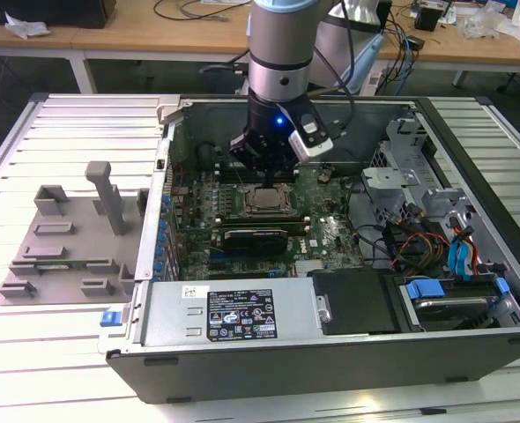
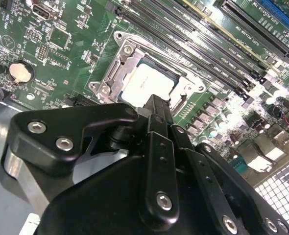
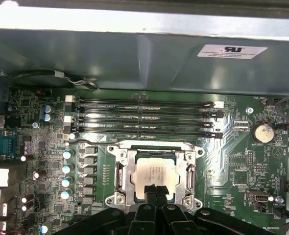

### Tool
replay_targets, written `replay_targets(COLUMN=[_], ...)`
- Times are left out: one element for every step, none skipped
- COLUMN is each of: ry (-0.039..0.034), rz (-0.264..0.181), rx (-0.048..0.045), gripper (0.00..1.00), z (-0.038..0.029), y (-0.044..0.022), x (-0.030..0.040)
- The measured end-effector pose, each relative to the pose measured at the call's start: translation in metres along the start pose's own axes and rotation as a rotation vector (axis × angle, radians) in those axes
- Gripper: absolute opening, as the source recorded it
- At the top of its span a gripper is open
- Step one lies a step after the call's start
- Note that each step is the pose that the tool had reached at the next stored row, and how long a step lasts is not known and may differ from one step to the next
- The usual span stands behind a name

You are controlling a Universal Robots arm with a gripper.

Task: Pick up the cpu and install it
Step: 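Install the first cpu locking lever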

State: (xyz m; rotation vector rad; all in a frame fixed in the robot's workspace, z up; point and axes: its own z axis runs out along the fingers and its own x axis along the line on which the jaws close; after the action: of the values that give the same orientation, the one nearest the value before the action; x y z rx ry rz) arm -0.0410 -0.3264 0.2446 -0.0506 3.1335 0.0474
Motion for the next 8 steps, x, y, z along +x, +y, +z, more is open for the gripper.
replay_targets(ry=[0.0000,0.0000,0.0000,0.0000,0.0001,0.0001,0.0000,0.0000], rz=[0.000,0.000,0.000,0.000,0.000,0.000,0.000,0.000], rx=[0.0000,0.0000,0.0000,0.0000,0.0000,0.0000,0.0000,-0.0001], gripper=[0.11,0.11,0.11,0.11,0.11,0.11,0.11,0.11], z=[0.0000,0.0000,0.0000,0.0000,-0.0001,0.0000,0.0000,-0.0002], y=[0.0001,0.0003,0.0004,0.0004,0.0005,0.0004,0.0004,0.0005], x=[0.0010,0.0032,0.0047,0.0066,0.0069,0.0069,0.0071,0.0071])
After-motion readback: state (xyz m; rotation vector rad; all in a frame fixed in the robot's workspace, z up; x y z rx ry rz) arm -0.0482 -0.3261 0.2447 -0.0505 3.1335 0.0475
